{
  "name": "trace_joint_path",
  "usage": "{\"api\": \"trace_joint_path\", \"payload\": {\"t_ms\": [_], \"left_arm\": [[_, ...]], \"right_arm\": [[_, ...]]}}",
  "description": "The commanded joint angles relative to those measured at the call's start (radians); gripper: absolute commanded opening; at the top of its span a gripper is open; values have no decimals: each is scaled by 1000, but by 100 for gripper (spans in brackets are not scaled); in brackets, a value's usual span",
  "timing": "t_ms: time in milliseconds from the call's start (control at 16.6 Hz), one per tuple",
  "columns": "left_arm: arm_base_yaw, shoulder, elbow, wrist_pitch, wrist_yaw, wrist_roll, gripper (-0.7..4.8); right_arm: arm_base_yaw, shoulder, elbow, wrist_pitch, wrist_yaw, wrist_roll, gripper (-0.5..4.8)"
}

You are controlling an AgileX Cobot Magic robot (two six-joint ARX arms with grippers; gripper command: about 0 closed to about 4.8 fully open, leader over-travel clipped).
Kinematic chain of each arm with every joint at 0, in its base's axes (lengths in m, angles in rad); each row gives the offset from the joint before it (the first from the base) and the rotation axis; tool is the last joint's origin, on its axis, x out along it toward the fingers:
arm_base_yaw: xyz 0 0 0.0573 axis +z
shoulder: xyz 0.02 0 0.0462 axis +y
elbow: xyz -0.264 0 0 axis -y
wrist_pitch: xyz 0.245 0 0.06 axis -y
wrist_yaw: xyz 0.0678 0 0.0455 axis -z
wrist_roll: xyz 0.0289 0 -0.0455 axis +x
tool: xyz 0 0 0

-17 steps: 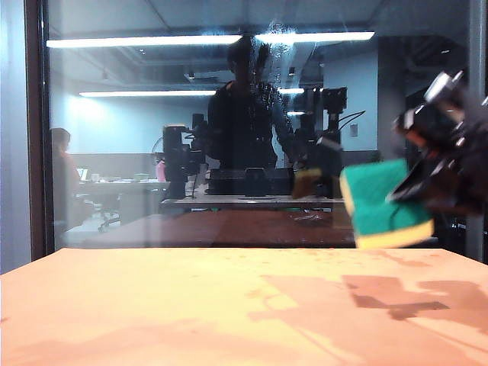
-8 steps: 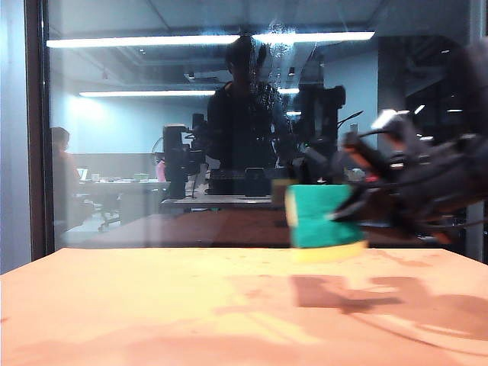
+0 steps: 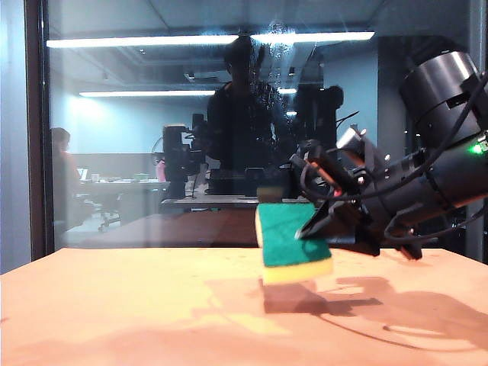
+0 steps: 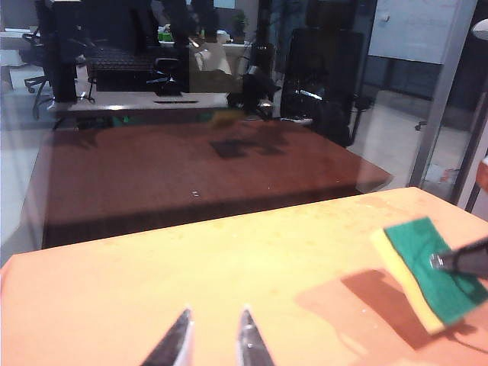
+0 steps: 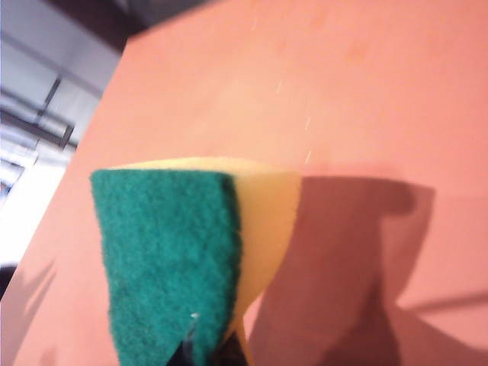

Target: Pick up the sponge from the table, wipe the water off the glass, and finally place the sponge back on the table.

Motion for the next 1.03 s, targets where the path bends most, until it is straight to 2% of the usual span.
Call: {"api": "trace_joint_path", "payload": {"t_ms": [60,181,301,422,482,543,603,663,1025], "left_arm": [[0,1,4,13,4,0,79],[0,1,4,13,4,0,78],[0,1,4,13,4,0,79],[0,1,4,13,5,0,79],[0,1,4,13,5,0,79],[0,1,4,13,5,0,78],[0,1,4,13,5,0,79],[0,1,4,13,5,0,79],[0,1,4,13,4,0,78]], "right_arm": [[8,-2,5,-24,-27,6,55],[7,-2,6,-21,-27,6,155],[7,-2,6,-15,-32,6,181],[7,-2,6,-5,-30,6,180],[7,-2,6,6,-27,5,167],[6,-4,6,16,-18,-6,116],[4,-4,6,33,-7,-27,14],[4,-4,6,53,10,-62,-7],[-2,-78,5,72,177,-204,-7]]}}
